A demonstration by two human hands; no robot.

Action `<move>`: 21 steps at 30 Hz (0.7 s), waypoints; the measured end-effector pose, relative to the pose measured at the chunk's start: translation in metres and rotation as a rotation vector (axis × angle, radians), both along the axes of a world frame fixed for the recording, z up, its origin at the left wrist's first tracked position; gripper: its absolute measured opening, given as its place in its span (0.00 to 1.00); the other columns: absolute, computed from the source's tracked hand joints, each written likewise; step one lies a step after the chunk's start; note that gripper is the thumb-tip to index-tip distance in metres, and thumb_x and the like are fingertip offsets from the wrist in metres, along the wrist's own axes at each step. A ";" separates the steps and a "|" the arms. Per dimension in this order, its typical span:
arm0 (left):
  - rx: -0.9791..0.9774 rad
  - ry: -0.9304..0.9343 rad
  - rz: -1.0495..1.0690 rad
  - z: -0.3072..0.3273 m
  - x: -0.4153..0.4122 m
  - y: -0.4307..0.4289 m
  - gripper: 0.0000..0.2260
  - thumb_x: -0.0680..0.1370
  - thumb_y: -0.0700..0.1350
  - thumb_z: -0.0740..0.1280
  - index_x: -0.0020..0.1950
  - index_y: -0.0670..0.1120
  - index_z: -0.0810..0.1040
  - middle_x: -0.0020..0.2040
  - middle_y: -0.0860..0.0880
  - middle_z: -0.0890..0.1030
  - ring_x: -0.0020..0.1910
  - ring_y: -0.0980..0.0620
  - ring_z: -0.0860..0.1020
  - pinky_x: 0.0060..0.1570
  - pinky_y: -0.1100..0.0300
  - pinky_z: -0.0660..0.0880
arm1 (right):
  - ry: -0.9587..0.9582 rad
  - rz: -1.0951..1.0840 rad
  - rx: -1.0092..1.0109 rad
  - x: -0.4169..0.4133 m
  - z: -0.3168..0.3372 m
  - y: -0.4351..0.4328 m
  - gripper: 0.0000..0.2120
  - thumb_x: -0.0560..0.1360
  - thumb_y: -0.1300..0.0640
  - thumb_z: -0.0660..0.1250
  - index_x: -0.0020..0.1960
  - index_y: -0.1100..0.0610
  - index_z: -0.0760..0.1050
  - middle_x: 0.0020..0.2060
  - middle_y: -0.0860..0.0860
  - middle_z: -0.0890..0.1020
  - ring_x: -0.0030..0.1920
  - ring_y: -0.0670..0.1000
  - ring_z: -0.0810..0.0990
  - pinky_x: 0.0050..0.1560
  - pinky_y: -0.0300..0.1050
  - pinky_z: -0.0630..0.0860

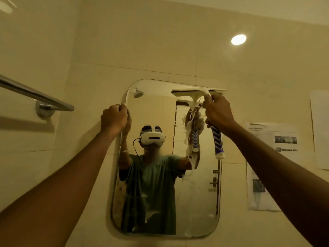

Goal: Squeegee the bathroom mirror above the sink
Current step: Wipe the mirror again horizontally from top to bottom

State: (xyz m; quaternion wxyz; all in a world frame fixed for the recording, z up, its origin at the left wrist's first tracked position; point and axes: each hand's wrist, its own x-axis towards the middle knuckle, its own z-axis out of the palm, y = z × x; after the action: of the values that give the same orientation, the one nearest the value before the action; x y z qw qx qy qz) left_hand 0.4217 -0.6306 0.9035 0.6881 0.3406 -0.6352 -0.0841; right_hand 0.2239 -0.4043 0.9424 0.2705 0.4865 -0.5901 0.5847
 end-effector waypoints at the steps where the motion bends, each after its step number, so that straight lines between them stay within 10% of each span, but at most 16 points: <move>1: -0.009 -0.004 0.007 -0.001 -0.001 0.000 0.16 0.83 0.51 0.54 0.41 0.47 0.74 0.31 0.52 0.71 0.30 0.56 0.69 0.33 0.61 0.65 | 0.021 -0.033 0.020 0.002 0.002 -0.002 0.16 0.83 0.51 0.54 0.47 0.61 0.73 0.37 0.58 0.78 0.34 0.58 0.79 0.42 0.60 0.81; 13: -0.099 0.051 -0.014 -0.005 -0.002 -0.003 0.22 0.83 0.51 0.54 0.32 0.46 0.73 0.27 0.52 0.71 0.29 0.52 0.72 0.30 0.61 0.64 | -0.067 -0.174 0.161 -0.009 -0.111 -0.014 0.18 0.82 0.44 0.50 0.48 0.56 0.72 0.31 0.51 0.79 0.21 0.45 0.77 0.18 0.30 0.68; 21: -0.203 0.087 0.065 -0.009 -0.010 -0.008 0.28 0.84 0.54 0.49 0.35 0.41 0.77 0.29 0.47 0.73 0.29 0.45 0.74 0.33 0.59 0.67 | 0.088 -0.340 0.032 -0.006 0.007 -0.009 0.18 0.82 0.49 0.52 0.36 0.50 0.69 0.31 0.51 0.79 0.27 0.49 0.77 0.26 0.42 0.73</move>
State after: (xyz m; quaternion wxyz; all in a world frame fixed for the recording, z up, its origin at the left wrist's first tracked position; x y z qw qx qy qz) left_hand 0.4115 -0.6391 0.8945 0.7483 0.2856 -0.5987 -0.0115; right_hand 0.2178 -0.4136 0.9498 0.3831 0.4091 -0.6608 0.4993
